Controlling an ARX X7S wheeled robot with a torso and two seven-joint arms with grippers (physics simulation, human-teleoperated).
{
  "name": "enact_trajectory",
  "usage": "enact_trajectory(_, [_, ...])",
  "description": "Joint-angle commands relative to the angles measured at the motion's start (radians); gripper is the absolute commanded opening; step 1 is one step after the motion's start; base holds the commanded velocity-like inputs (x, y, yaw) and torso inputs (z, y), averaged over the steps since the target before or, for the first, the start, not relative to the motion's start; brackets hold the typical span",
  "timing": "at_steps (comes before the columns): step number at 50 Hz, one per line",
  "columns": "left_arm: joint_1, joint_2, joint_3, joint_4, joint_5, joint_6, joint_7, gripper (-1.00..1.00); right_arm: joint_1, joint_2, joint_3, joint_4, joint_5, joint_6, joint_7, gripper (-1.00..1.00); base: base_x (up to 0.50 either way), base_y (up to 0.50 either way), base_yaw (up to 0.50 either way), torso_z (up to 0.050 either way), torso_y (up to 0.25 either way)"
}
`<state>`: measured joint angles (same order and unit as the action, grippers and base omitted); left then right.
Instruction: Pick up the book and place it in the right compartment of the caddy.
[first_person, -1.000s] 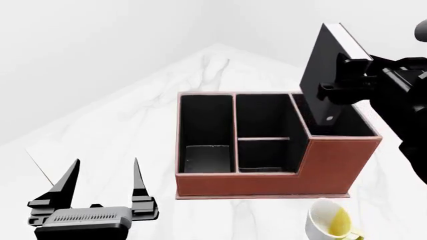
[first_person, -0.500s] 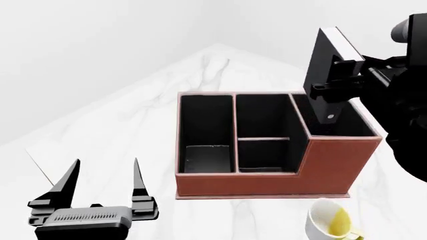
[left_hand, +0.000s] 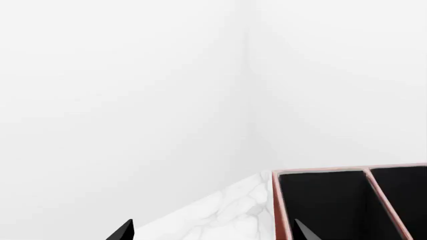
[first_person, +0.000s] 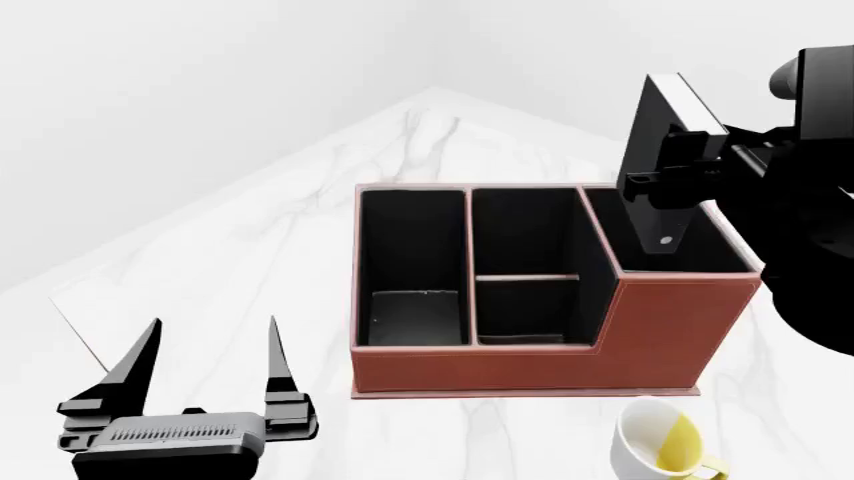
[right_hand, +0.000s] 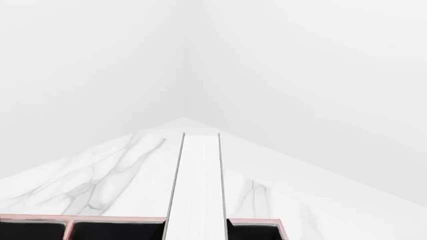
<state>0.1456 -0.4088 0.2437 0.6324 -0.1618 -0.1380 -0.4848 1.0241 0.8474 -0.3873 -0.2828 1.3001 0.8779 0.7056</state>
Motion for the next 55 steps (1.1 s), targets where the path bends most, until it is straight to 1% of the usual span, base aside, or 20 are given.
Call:
enact_trajectory(1, [-0.002,-0.002,0.003,-0.002,-0.001,0.000,-0.002,1.00,0.022,-0.010,0.004,0.058,-0.100,-0.015,-0.037,-1.00,0.00,0.00,0.00,0.000,0.000])
enact_trajectory(35, [-0.004,-0.007,0.007,-0.006,-0.006,0.005,-0.009,1.00,0.076,-0.104,-0.112,0.251,-0.279,-0.084,-0.166,-1.00,0.00,0.00,0.00,0.000,0.001])
enact_trajectory(55, [-0.005,-0.011,0.008,-0.006,-0.011,0.006,-0.014,1.00,0.073,-0.116,-0.127,0.305,-0.313,-0.109,-0.188,-1.00,0.00,0.00,0.00,0.001,0.002])
